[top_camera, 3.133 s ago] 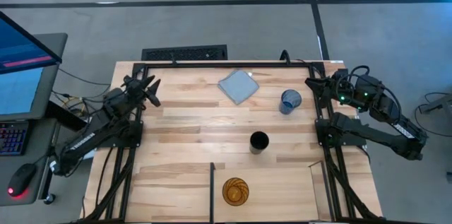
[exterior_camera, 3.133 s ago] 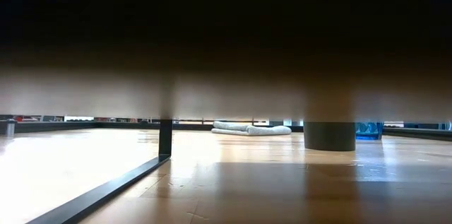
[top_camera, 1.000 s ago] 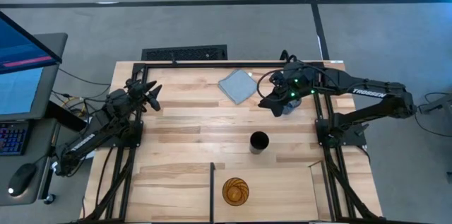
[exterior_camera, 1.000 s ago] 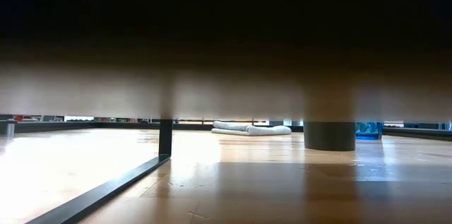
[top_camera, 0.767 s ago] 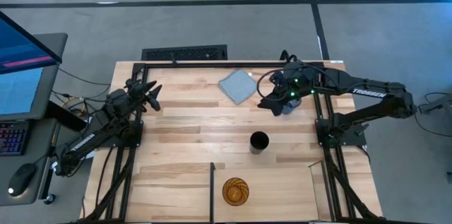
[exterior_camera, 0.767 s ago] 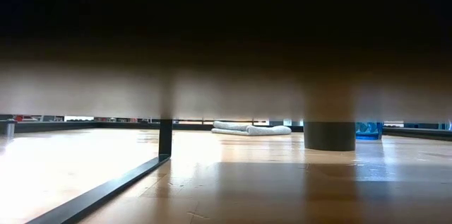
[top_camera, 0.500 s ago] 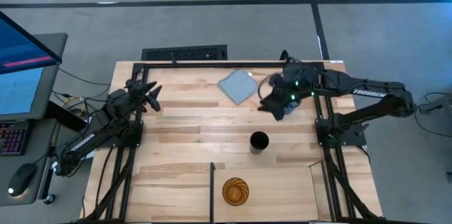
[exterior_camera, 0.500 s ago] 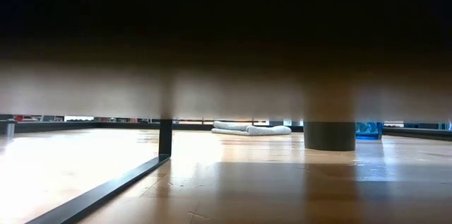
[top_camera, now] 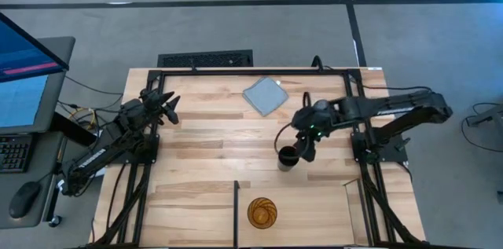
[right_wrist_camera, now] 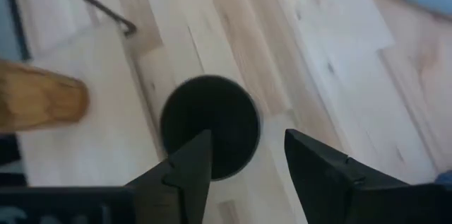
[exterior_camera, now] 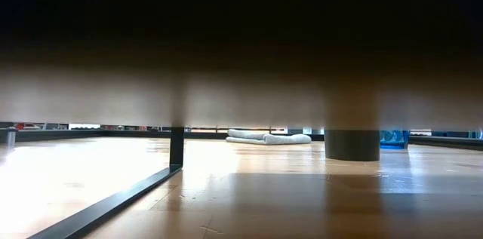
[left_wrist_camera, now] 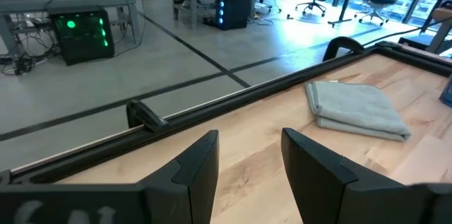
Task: Stack small to large cups/mugs on shelf
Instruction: Put the black cup on the shelf
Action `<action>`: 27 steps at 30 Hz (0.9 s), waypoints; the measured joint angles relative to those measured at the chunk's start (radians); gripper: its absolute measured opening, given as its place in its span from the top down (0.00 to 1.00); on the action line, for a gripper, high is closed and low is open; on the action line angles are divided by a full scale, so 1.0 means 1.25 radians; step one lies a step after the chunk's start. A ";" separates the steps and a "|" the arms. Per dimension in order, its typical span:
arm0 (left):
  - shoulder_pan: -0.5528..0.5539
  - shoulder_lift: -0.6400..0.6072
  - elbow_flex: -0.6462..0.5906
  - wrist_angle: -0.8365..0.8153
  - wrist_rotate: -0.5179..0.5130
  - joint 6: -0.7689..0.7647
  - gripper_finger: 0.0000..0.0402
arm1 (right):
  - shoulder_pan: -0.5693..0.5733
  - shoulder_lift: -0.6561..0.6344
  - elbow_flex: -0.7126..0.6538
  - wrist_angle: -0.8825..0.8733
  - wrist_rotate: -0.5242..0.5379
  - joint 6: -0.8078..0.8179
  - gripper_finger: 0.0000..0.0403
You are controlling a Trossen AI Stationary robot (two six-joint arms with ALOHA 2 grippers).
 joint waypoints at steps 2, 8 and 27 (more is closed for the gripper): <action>0.000 0.000 0.000 0.000 0.000 0.000 0.64 | 0.011 0.035 0.000 0.000 0.000 -0.010 0.51; 0.000 0.000 0.000 0.000 0.000 0.002 0.64 | 0.024 0.131 0.000 0.000 0.000 -0.013 0.55; 0.000 0.000 0.000 -0.007 0.000 0.003 0.64 | 0.022 0.166 0.000 0.049 -0.004 -0.034 0.67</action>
